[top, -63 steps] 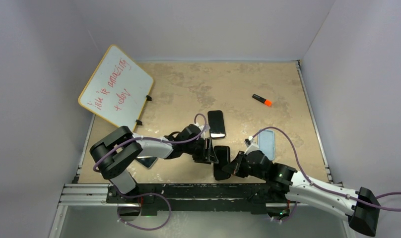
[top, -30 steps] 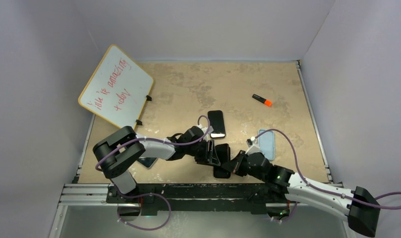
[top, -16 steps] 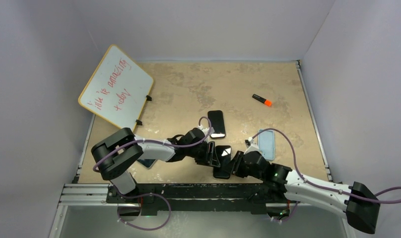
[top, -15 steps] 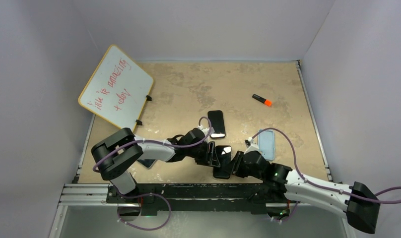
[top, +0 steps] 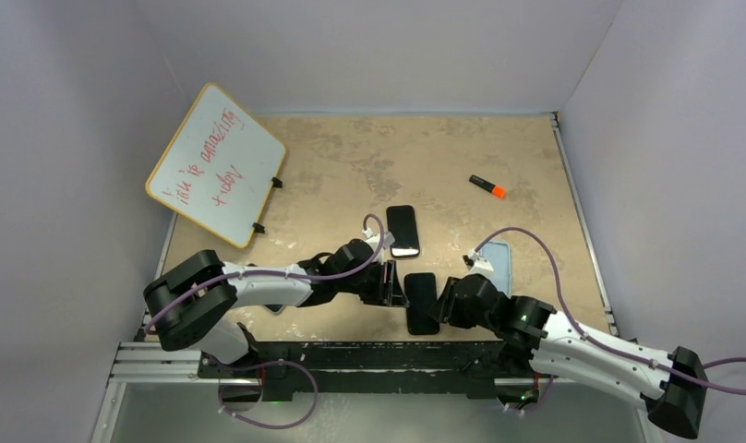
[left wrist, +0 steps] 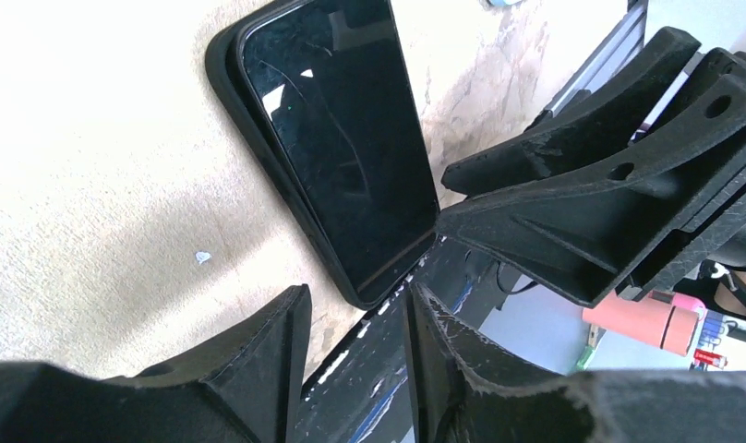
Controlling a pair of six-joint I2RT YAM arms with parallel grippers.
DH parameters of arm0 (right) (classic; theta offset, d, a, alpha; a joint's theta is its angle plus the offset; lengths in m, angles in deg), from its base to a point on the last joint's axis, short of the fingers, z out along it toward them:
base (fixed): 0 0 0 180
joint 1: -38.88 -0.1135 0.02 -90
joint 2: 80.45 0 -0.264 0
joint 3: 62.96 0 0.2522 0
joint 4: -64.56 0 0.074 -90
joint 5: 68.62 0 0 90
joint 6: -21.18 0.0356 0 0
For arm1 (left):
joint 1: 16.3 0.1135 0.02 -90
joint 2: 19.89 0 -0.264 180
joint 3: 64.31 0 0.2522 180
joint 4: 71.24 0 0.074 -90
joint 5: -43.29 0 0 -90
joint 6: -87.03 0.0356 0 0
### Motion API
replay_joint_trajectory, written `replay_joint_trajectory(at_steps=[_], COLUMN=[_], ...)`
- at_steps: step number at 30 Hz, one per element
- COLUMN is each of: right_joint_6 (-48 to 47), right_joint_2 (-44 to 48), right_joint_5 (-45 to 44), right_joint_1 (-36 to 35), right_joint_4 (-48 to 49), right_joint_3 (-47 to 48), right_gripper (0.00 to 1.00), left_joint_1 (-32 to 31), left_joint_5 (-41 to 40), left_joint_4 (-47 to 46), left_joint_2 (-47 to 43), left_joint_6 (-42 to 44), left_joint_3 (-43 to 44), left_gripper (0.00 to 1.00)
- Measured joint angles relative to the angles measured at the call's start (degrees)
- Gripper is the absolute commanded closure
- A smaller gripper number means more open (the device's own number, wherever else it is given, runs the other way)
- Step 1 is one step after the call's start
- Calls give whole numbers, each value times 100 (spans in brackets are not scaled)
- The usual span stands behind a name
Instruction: Put the phone into the phone case
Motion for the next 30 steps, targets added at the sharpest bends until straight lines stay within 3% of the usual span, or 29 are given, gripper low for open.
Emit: replay_joint_trajectory(at_steps=[10,22,26,30], right_joint_6=[-420,-1108,-1246,-1357], right_joint_2=[-507,-1596,-1770,-1878], right_joint_5=[-472,-470,-223,2], right_joint_1=[0,348,686,763], right_joint_4=[-389,192,507,732], right_joint_3=[505,859,831,728], right_gripper=[54,39,36,36], left_joint_1=[20,662,866,876], left_joint_5=[-505,-1126,-1128,-1025], left_joint_4=[411,1106,1425,1508], left_joint_2=[-133,-1353,-1611,-1740], left_joint_6=[44,317,551,693], left_joint_3=[111,42,39,-87], left_gripper=[54,15,13,19])
